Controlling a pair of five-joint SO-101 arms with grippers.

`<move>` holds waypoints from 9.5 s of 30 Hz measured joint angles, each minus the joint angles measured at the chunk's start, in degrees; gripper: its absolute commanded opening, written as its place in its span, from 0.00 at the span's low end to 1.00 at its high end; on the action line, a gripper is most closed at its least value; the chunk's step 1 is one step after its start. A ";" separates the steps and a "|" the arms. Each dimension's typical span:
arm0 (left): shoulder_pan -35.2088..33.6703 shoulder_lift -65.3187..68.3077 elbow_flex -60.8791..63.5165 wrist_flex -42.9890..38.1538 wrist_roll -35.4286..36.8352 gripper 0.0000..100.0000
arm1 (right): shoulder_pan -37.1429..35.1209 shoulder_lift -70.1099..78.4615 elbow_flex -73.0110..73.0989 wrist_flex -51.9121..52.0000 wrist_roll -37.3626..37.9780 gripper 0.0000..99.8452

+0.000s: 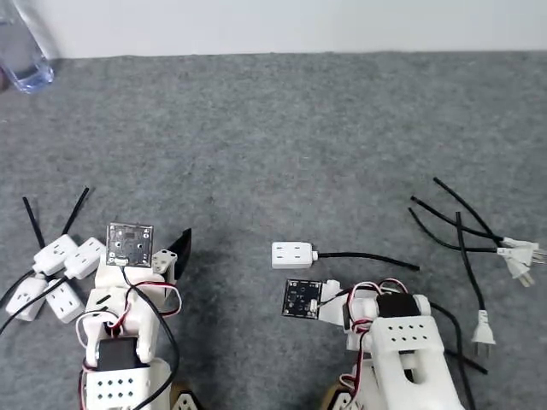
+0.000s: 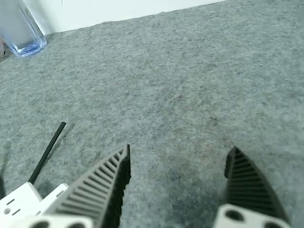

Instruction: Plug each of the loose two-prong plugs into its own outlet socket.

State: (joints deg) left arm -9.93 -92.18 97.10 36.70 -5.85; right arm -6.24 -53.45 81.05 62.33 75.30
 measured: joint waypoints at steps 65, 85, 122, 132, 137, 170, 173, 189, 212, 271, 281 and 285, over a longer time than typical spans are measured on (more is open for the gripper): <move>31.38 -0.26 0.18 -6.42 52.48 0.41 | -13.54 0.26 -18.81 -5.36 -41.85 0.01; 34.55 -0.26 0.18 -4.13 55.38 0.43 | -20.48 -12.13 -18.11 1.67 -45.36 0.01; 37.27 -0.70 0.09 -3.60 55.38 0.43 | -22.42 -20.22 -29.10 12.48 -48.00 0.01; 37.27 -0.79 0.00 -3.87 55.65 0.43 | -24.09 -20.13 -33.14 15.91 -48.00 0.01; 37.27 -0.79 0.00 -4.04 55.65 0.43 | -24.09 -21.10 -33.14 15.91 -48.00 0.01; 36.40 -0.88 -0.18 -4.22 55.82 0.43 | -22.15 -26.20 -36.40 17.76 -47.91 0.01; 33.67 -0.35 0.18 -3.69 55.65 0.43 | -22.42 -26.73 -36.92 17.67 -47.38 0.01; 12.22 -0.35 0.18 -3.08 55.65 0.43 | -17.67 0.70 -55.30 18.46 -46.86 0.01; 2.90 -0.35 0.18 3.16 37.98 0.42 | -17.32 57.05 -79.56 21.98 -19.96 0.01; 5.71 -0.35 0.18 4.22 35.78 0.42 | -21.01 70.51 -83.34 24.00 -11.25 0.01; 5.71 -0.35 0.18 4.22 35.78 0.42 | -20.92 71.30 -83.34 24.00 -11.25 0.01; 5.71 -0.35 0.18 4.22 35.78 0.42 | -22.33 73.05 -84.31 24.00 -11.25 0.01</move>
State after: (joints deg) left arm -4.22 -92.53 97.27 40.92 29.93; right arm -28.57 19.60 -3.25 86.33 64.04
